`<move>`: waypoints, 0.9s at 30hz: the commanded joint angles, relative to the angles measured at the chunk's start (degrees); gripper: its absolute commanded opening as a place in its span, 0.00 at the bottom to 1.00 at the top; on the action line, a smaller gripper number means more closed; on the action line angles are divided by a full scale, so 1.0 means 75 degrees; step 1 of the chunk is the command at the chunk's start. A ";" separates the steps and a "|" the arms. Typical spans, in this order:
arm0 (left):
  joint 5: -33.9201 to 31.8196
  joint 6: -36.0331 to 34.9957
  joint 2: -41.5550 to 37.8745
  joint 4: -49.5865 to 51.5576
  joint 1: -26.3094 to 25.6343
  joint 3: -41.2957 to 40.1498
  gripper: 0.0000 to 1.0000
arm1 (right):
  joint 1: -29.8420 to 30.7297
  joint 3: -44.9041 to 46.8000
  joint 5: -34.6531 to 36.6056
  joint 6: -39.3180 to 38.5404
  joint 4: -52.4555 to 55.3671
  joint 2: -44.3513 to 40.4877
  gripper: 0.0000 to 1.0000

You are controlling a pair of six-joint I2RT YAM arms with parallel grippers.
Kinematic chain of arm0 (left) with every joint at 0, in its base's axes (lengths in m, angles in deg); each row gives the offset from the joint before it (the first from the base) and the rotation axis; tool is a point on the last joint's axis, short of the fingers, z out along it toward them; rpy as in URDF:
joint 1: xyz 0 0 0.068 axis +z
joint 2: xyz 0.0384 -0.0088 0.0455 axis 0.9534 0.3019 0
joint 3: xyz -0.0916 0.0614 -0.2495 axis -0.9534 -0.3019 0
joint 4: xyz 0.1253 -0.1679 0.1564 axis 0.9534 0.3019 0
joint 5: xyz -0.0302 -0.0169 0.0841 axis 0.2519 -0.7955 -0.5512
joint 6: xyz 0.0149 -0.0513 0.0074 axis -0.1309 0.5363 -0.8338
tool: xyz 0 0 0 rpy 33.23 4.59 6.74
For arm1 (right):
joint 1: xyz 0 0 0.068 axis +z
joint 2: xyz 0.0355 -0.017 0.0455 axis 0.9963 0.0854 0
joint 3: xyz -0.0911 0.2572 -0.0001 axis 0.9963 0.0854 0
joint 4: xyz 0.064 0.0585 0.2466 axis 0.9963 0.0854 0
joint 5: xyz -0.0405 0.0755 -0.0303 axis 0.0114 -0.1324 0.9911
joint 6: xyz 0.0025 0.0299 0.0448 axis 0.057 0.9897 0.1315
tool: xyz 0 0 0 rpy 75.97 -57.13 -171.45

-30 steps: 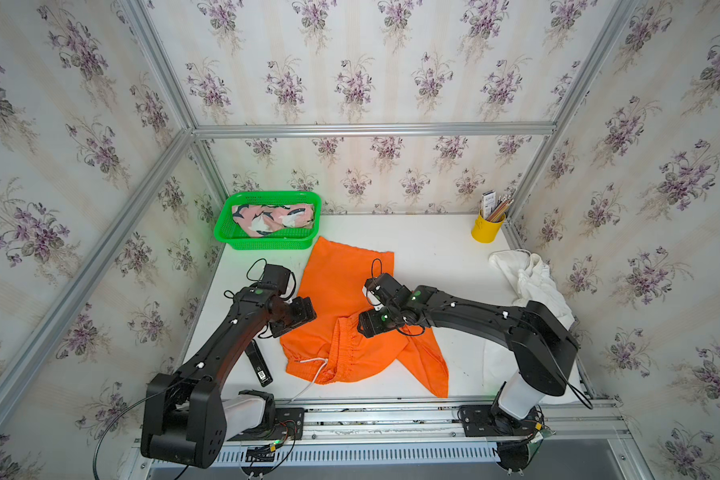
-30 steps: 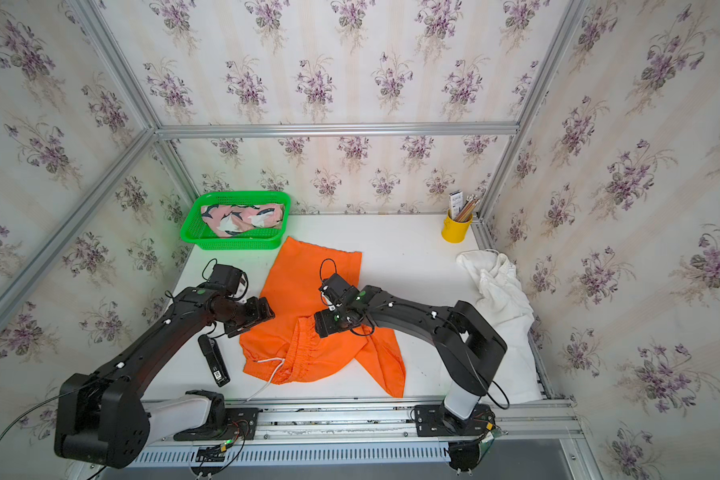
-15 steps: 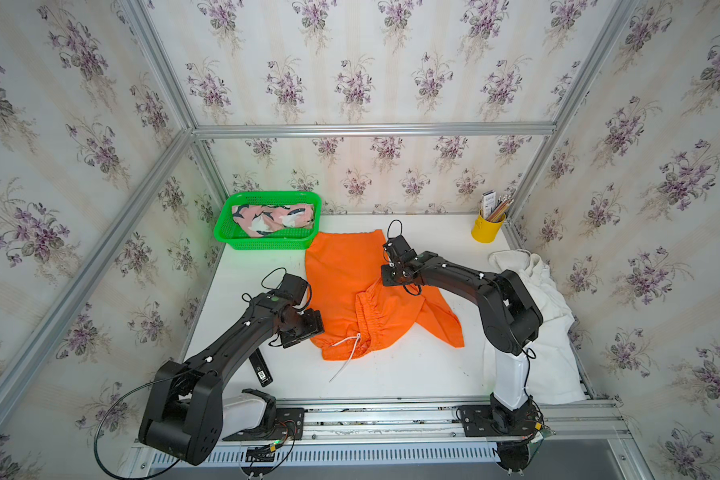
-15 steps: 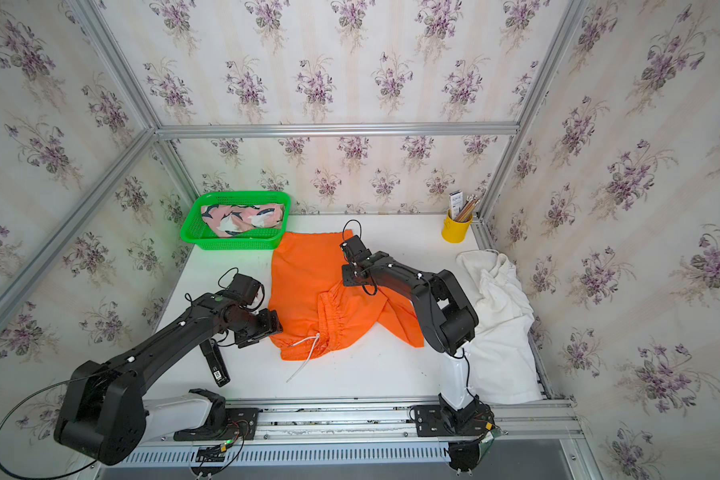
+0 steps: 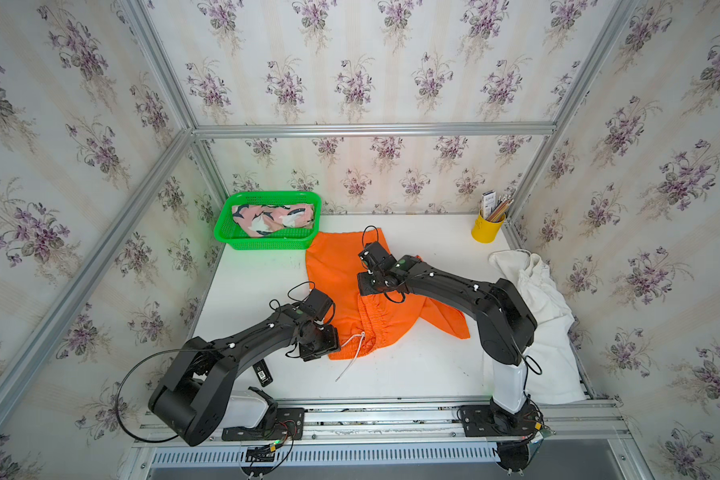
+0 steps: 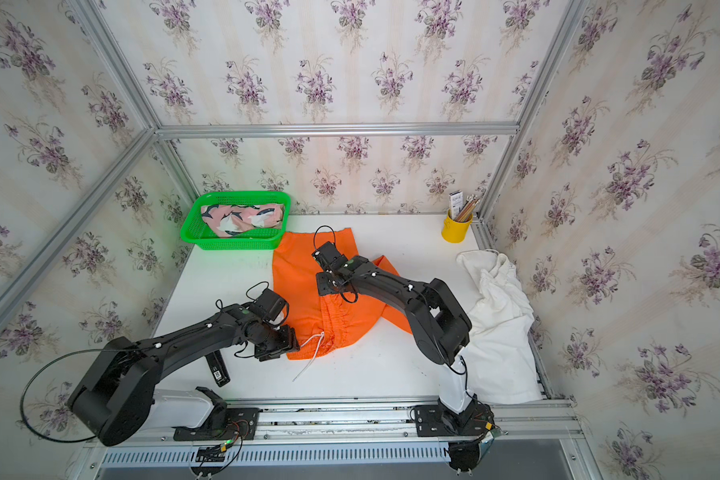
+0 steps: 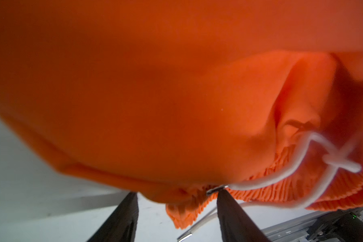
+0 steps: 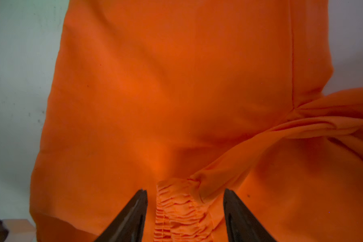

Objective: Roll up the shorts
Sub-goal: Flatten out the shorts at the center of the board.

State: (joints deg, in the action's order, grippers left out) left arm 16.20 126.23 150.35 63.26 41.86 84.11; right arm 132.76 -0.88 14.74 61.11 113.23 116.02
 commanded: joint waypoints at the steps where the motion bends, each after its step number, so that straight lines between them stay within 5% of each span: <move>1: 0.0080 0.0120 0.0164 -0.0431 -0.0078 -0.0102 0.56 | 0.0091 -0.0398 0.0482 0.0343 0.0537 0.0525 0.62; 6: 0.0207 0.0074 0.0636 -0.0703 -0.0095 -0.0200 0.47 | 0.0230 -0.0689 0.0266 0.0360 0.0702 0.1048 0.57; 12: 0.0146 0.0015 0.0688 -0.0783 -0.0093 -0.0206 0.29 | 0.0232 -0.0820 0.0570 0.0218 0.1069 0.0682 0.02; 19: 0.0041 0.0086 0.0597 -0.0870 -0.0094 -0.0231 0.20 | 0.0232 0.0722 0.1318 0.0361 0.1406 -0.1666 0.00; 27: -0.0117 0.0040 0.0409 -0.0643 -0.0089 -0.0278 0.17 | 0.0231 0.5654 0.0825 0.2250 0.1715 -0.5100 0.00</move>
State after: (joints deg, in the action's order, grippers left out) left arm 21.03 126.80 153.41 53.21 41.21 82.47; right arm 134.53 32.96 23.33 69.85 123.00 83.08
